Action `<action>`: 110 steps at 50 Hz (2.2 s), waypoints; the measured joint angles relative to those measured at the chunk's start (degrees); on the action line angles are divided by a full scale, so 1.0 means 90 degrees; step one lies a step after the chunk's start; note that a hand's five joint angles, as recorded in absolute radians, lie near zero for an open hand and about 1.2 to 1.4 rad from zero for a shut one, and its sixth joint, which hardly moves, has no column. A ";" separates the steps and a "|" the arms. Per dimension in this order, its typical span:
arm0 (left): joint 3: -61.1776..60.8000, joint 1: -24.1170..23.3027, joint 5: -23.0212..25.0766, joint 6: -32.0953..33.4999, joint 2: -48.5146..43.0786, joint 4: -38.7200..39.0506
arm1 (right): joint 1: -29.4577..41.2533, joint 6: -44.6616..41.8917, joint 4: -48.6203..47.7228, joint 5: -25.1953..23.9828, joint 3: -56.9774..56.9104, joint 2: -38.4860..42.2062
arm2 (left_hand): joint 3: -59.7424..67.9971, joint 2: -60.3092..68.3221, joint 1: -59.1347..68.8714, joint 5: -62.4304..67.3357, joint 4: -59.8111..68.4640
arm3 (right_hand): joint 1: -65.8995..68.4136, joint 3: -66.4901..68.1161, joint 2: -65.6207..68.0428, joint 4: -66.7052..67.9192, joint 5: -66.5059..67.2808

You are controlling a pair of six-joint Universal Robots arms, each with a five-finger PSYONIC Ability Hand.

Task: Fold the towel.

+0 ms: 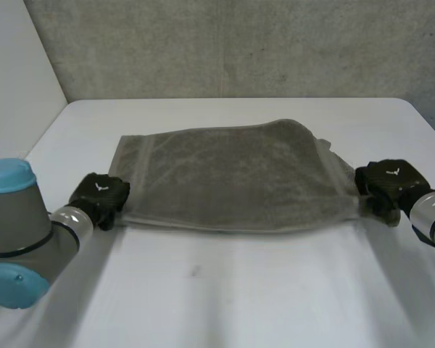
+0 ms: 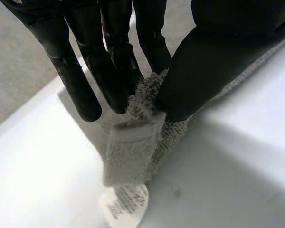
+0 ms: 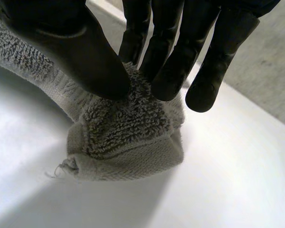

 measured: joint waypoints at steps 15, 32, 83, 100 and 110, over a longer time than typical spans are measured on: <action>-0.0836 0.0138 -0.0009 -0.0435 0.2609 -0.0420 | -0.0006 -0.0115 0.2014 0.0005 -0.0274 -0.1681 | 0.0020 0.0018 0.0001 0.0022 0.0019 | 0.0000 0.0000 0.0000 0.0000 0.0000; -0.1643 0.0228 0.0460 -0.0397 0.4664 -0.1887 | -0.0472 -0.2110 0.5126 -0.0142 -0.0227 -0.2631 | 0.0023 0.0019 0.0001 0.0023 0.0021 | 0.0000 0.0000 0.0000 0.0000 0.0000; 0.4143 -0.0268 -0.0691 -0.0457 -0.2379 -0.0695 | 0.0918 -0.0209 0.3301 0.1365 -0.6391 0.3628 | 0.0024 0.0020 0.0051 0.0026 0.0023 | 0.0003 0.0000 0.0035 0.0000 0.0001; 0.4410 -0.0420 -0.1119 -0.0577 -0.2131 -0.0834 | 0.0981 0.0496 0.3230 0.1580 -0.7530 0.3239 | -0.6587 -0.6610 -0.6297 -0.6260 -0.6591 | -0.6946 -0.6896 -0.6663 -0.6880 -0.6971; 0.3556 -0.0450 -0.1249 -0.0725 -0.1188 -0.0849 | 0.0866 0.0588 0.3093 0.1473 -0.6075 0.1765 | -0.6652 -0.6669 -0.6350 -0.6300 -0.6658 | -0.6947 -0.6896 -0.6663 -0.6880 -0.6971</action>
